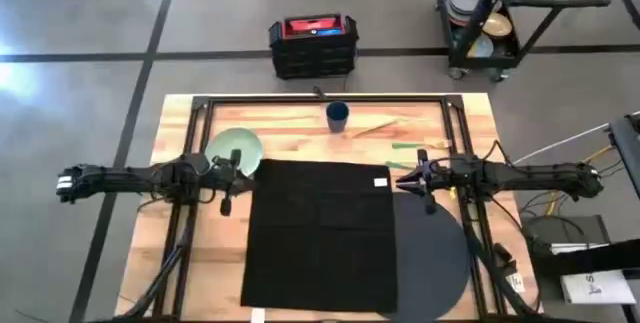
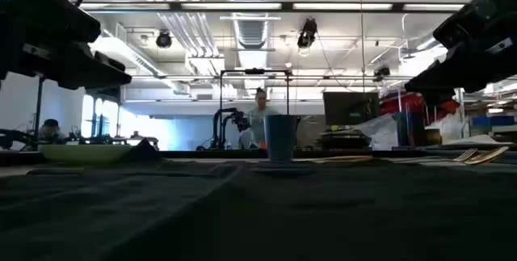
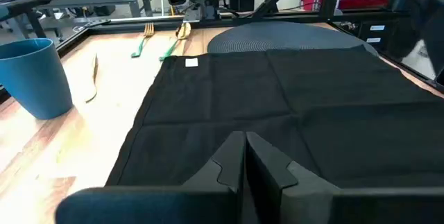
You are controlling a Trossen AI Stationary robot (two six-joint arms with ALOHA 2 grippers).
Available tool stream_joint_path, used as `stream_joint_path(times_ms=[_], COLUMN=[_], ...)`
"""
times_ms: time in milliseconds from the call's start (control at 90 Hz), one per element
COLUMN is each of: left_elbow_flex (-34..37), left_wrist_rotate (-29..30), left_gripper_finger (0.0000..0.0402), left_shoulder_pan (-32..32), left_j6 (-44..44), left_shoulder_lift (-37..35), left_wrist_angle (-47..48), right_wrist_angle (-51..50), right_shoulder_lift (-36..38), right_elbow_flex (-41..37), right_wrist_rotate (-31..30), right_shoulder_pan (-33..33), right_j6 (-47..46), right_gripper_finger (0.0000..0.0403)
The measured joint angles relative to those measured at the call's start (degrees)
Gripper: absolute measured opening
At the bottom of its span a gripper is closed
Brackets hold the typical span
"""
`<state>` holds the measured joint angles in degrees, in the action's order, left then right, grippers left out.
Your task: Set table place
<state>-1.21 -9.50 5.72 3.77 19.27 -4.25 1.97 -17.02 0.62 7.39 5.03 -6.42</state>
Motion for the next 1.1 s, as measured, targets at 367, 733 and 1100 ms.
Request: stream_joint_path(times_ms=[367, 733, 1100], left_elbow_flex=[0.0, 0.0, 0.0], left_wrist_rotate=[0.0, 0.0, 0.0], left_gripper_finger=[0.0001, 0.0001, 0.0001], left_shoulder_pan=[0.0, 0.0, 0.0], left_j6=[0.0, 0.0, 0.0], left_shoulder_lift=[0.0, 0.0, 0.0], left_wrist_angle=[0.0, 0.0, 0.0], right_wrist_angle=[0.0, 0.0, 0.0], right_shoulder_lift=[0.0, 0.0, 0.0], right_elbow_flex=[0.0, 0.0, 0.0], right_wrist_rotate=[0.0, 0.0, 0.0], right_shoulder_pan=[0.0, 0.0, 0.0], right_j6=[0.0, 0.0, 0.0], right_gripper_finger=[0.0072, 0.0046, 0.0042])
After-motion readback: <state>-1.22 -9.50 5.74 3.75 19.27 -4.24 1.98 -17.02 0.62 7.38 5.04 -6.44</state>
